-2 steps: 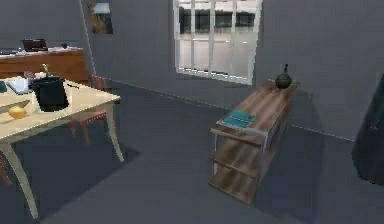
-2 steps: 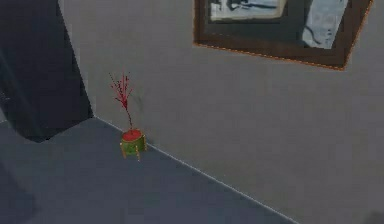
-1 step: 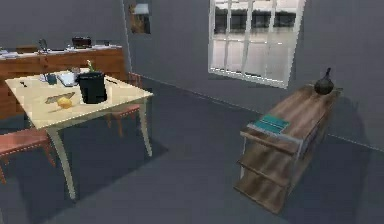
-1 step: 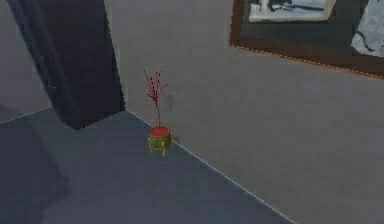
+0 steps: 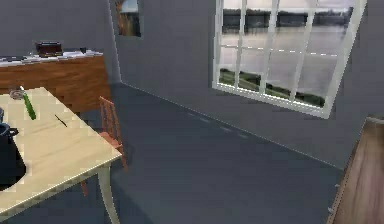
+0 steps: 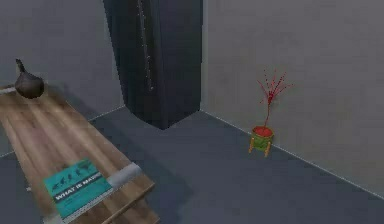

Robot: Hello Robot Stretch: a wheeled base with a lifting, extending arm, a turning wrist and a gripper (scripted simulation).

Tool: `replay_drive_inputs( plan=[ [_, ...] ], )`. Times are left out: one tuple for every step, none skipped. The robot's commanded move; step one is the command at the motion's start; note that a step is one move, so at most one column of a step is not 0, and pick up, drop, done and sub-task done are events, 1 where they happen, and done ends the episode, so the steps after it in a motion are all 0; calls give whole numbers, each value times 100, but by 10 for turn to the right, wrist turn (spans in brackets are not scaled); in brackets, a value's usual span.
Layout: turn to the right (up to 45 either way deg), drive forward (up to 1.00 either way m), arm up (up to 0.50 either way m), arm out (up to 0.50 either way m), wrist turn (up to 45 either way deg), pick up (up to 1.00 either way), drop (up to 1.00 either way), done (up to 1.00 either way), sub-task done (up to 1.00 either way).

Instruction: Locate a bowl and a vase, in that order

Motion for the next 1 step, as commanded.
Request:
replay_drive_inputs(
  plan=[
    [0,30,0,0,0,0,0,0,0]
  ],
)
